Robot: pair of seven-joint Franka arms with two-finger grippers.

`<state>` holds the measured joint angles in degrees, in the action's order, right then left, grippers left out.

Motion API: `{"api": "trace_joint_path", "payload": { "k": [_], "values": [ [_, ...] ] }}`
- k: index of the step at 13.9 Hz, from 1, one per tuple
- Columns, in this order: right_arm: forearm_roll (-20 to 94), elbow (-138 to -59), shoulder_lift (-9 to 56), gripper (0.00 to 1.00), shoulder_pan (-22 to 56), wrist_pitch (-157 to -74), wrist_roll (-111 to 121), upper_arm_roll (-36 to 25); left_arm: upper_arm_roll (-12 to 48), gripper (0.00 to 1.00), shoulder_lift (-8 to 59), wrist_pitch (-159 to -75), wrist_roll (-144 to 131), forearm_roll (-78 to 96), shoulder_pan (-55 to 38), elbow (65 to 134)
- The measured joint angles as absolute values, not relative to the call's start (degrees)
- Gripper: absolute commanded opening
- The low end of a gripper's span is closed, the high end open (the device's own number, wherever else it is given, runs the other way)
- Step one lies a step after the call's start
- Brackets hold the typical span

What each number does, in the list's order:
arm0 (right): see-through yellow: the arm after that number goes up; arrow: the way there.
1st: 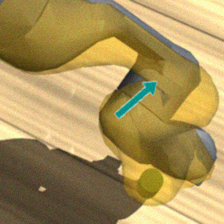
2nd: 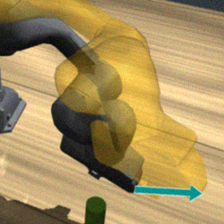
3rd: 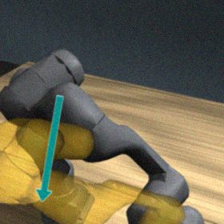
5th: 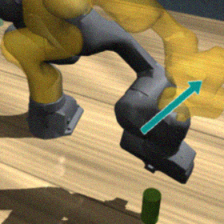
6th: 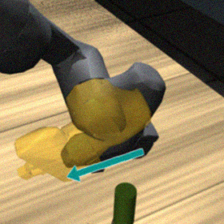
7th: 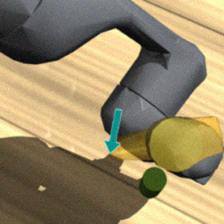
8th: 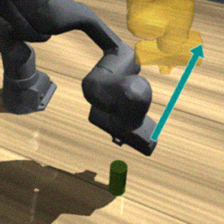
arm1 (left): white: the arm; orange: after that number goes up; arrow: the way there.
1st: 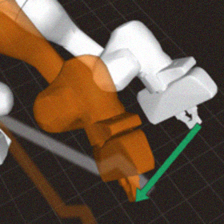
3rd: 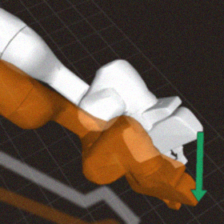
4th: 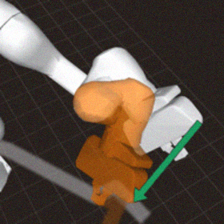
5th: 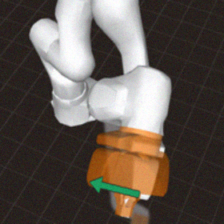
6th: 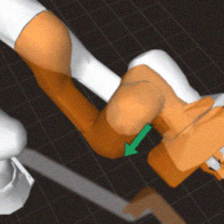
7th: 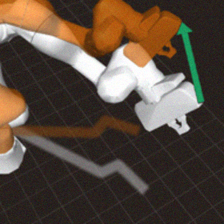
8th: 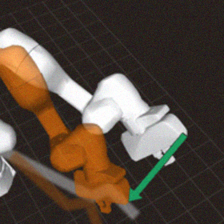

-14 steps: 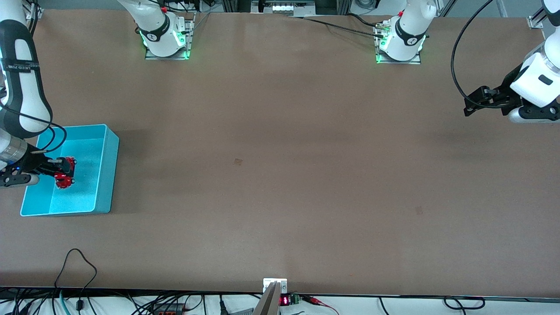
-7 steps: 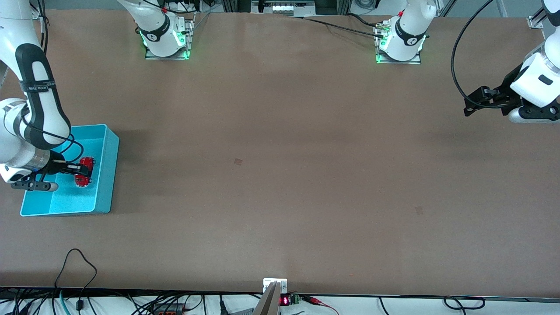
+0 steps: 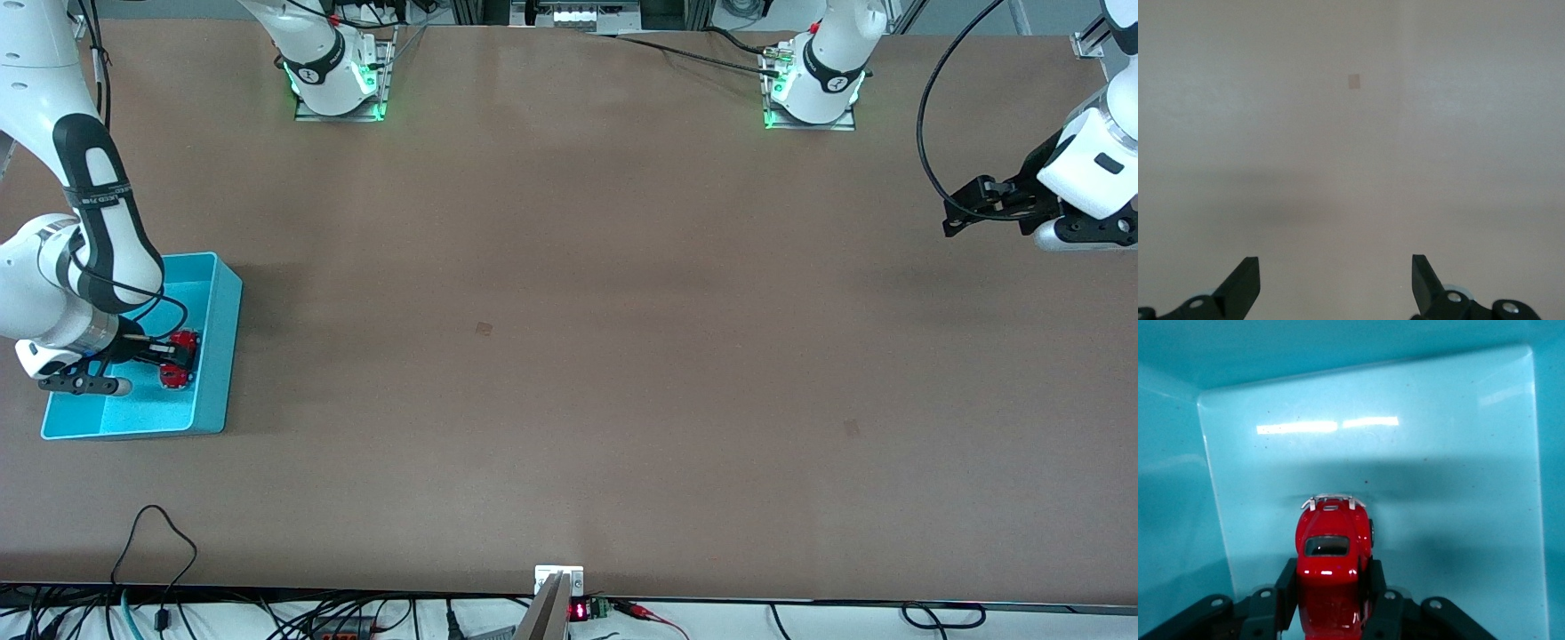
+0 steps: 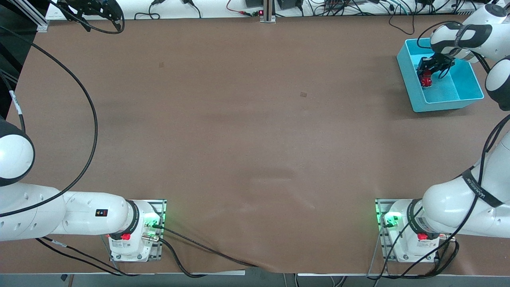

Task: Wind red beetle toy and store in blue box

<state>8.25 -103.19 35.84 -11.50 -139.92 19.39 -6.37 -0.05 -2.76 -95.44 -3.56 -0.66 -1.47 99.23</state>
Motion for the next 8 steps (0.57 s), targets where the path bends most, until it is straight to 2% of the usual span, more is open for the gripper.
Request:
{"api": "trace_joint_path", "payload": {
  "k": [4, 8],
  "values": [
    [8.25, -103.05, 36.48, 0.99, -11.57, -140.33, 19.85, -6.35, -0.04, 1.00, -2.75, -94.82, -3.59, -0.66, -1.47, 99.23],
    [8.25, -102.96, 36.82, 1.00, -11.66, -140.53, 20.63, -6.38, -0.02, 1.00, -2.74, -94.39, -3.59, -0.66, -1.48, 99.23]
  ]
}}
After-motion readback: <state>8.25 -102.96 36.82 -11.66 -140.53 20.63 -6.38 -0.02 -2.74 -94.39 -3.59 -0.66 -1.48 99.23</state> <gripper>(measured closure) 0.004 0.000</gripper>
